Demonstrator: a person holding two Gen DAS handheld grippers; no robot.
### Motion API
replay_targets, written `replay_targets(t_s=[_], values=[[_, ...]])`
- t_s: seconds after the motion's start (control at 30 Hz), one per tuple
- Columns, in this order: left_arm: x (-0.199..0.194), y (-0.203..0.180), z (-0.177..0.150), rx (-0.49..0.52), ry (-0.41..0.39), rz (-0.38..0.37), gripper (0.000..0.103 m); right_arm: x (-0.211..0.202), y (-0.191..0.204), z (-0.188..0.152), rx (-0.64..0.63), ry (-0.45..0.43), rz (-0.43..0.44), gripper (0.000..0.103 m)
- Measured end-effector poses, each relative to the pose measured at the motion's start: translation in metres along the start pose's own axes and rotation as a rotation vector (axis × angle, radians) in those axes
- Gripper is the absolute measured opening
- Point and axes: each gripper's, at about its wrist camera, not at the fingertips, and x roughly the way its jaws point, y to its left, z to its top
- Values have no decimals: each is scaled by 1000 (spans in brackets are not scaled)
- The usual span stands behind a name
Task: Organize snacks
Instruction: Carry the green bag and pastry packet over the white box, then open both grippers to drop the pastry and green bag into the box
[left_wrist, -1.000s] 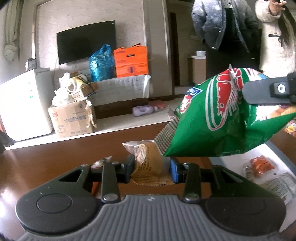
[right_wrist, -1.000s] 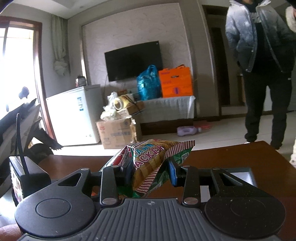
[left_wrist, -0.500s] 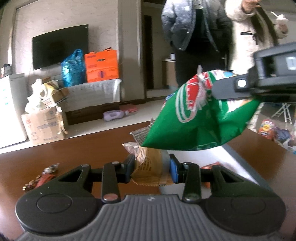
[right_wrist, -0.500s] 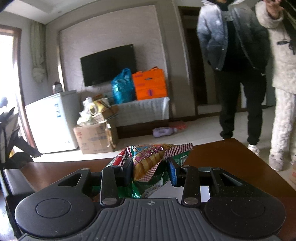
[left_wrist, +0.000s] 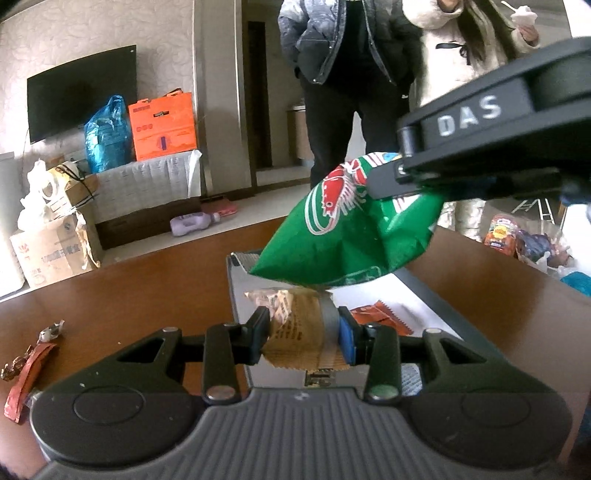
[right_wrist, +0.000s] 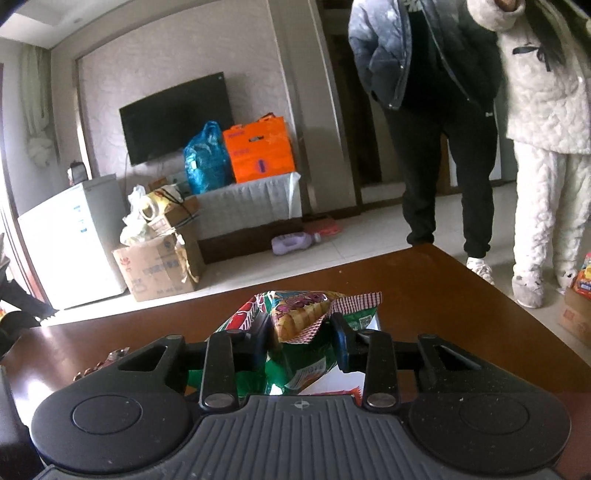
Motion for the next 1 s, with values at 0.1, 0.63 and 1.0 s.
replay_targets(t_s=[0.1, 0.63, 1.0], values=[[1, 4, -3, -3, 11, -15, 37, 11, -4, 0, 18, 13, -10, 36], [19, -6, -19, 58, 33, -131, 38, 68, -13, -15, 36, 132, -49, 36], [19, -1, -24, 106, -8, -86, 66, 68, -8, -17, 28, 164, -50, 58]])
